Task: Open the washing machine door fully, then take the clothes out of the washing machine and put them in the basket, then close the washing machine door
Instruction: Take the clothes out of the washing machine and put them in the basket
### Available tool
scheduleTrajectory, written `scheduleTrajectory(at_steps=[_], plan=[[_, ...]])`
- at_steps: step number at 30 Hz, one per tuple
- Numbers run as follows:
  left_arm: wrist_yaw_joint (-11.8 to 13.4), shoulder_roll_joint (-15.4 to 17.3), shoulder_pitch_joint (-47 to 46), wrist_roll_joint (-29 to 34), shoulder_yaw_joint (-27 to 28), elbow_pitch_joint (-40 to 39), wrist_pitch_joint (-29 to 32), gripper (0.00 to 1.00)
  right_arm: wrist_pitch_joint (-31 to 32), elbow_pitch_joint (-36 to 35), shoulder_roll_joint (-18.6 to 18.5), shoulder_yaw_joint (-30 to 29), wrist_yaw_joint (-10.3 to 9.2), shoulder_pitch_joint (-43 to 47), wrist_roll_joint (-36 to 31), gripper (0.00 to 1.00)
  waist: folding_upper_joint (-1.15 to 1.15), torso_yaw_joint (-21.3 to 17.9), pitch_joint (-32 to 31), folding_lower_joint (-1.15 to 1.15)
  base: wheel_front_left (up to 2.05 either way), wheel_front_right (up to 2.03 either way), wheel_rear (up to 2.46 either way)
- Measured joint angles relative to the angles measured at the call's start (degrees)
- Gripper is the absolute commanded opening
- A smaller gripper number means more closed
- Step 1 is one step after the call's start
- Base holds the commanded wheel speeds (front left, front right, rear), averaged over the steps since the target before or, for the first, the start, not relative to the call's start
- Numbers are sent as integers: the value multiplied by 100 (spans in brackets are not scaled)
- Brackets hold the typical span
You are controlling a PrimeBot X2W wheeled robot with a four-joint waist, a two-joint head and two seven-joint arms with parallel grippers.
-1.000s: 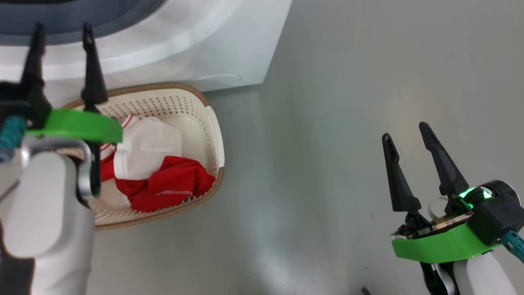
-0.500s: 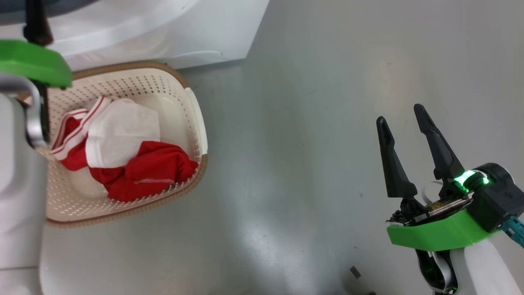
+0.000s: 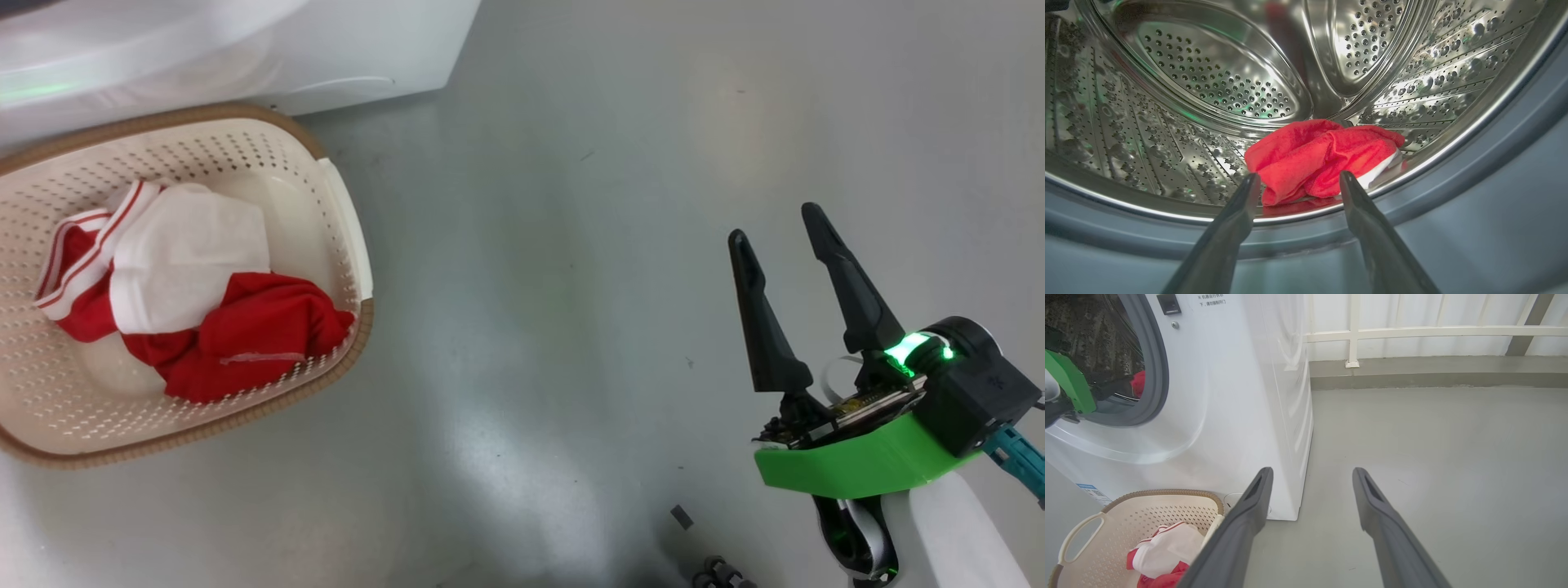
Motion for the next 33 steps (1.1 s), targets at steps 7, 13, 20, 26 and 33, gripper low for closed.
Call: scheduleTrajectory(at_steps=[7, 13, 20, 26, 33], plan=[[-24, 170, -354, 21, 9, 532, 47, 100, 0, 43, 3, 155, 0, 0, 1, 100, 0, -159, 79, 0, 0, 0, 0], [-23, 264, -709, 18, 12, 961, 140, 100, 0, 59, 3, 226, 0, -1, 57, 100, 0, -263, 133, 0, 0, 0, 0], [-18, 332, -801, -42, -10, 1295, 130, 100, 0, 62, 4, 316, 0, -1, 59, 100, 0, -362, 167, 0, 0, 0, 0], [24, 425, -904, -40, -107, 1536, 104, 100, 0, 53, 7, 357, 0, 7, 59, 100, 0, -479, 161, 0, 0, 0, 0], [25, 498, -983, -34, -236, 1655, -24, 47, 0, 56, 7, 357, 0, 11, 58, 100, 0, -538, 145, 0, 0, 0, 0]])
